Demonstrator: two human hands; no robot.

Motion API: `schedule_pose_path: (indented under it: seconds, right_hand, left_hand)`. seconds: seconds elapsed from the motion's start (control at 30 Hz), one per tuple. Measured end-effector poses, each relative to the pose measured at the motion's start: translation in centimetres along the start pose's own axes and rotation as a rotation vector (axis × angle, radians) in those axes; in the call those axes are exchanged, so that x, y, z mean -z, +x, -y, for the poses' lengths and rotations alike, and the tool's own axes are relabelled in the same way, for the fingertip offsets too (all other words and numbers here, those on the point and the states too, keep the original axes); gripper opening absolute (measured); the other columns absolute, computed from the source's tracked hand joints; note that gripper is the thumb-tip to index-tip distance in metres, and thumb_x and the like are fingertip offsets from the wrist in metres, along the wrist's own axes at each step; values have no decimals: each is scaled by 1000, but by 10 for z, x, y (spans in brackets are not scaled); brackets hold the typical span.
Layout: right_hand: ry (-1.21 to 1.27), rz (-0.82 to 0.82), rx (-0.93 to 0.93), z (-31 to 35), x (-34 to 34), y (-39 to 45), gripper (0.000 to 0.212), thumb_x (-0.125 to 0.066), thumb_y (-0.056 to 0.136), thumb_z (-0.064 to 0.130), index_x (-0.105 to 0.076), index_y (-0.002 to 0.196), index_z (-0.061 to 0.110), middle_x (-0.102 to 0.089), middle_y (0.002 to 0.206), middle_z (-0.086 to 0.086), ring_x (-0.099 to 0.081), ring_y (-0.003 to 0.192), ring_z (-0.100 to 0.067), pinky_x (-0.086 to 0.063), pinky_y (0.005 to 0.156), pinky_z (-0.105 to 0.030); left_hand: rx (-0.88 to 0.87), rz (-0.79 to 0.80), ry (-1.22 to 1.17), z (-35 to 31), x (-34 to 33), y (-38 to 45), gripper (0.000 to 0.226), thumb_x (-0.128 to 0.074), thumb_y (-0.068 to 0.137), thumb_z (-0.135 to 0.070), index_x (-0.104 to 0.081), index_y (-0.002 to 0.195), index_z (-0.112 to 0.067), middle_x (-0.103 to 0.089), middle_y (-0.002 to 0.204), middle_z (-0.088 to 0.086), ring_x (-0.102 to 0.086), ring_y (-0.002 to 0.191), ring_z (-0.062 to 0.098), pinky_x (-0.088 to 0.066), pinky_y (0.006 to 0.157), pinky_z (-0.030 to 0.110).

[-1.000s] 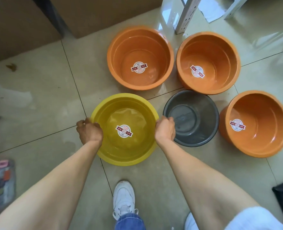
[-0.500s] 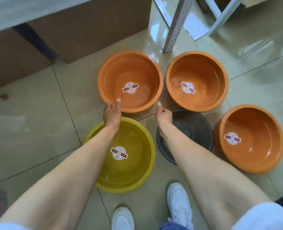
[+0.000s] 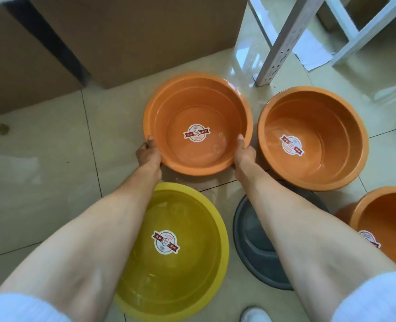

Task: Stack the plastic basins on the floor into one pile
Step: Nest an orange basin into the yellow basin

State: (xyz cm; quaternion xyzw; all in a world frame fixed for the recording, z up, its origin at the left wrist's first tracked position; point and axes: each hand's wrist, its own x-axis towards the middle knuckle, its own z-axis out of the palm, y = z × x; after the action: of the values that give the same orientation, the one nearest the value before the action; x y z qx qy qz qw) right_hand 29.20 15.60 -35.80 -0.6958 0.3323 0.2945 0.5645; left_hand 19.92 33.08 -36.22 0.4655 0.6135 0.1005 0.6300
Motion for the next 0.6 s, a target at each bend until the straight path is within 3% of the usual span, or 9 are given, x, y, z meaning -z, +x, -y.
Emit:
schedule_pose_path:
  seconds: [0.07,0.2,0.27,0.37,0.47,0.6]
  right_hand:
    - [1,-4,25,-1,-1,1,54,-42,97,46,-50,138,12,-65,125,-13,-61,116,-31,-48,102,-49]
    - [-6,-11,118,3,-1,-17,53,-43,97,45,-50,138,11,-62,130,-14,-59,119,-31,-46,105,-48]
    - [13,-13,203,8,0,-37,52,-42,98,44,-52,135,9,-63,129,-13,-59,119,-28,-45,106,-41]
    - [31,-76,298,16,2,-79,48,-40,99,46,-59,129,13,-66,122,-10,-60,108,-23,-44,93,-29]
    - [63,-128,301,19,7,-131,49,-38,99,50,-62,124,15,-68,116,-7,-61,102,-22,-41,85,-26]
    - [37,-130,266,5,17,-194,53,-38,98,51,-60,126,13,-67,116,-4,-61,101,-19,-44,85,-27]
  left_hand:
    - [-11,-8,-16,0,1,-1,23,-43,100,-33,-61,103,-19,-68,109,11,-65,98,26,-52,99,45]
    - [-64,-33,-30,-3,12,-13,31,-41,100,-35,-58,80,-20,-68,88,2,-64,90,23,-54,95,42]
    - [-117,-75,-62,-9,19,-31,31,-38,101,-36,-58,85,-18,-67,90,3,-61,87,21,-54,89,35]
    - [-175,-135,-105,-17,34,-63,30,-35,101,-38,-56,97,-17,-65,102,5,-60,90,21,-48,82,29]
    - [-217,-178,-156,-28,60,-98,31,-37,100,-39,-56,93,-16,-66,93,6,-62,84,21,-50,78,30]
    - [-297,-255,-124,-40,107,-147,28,-40,99,-37,-56,86,-18,-61,78,-4,-56,73,14,-46,70,25]
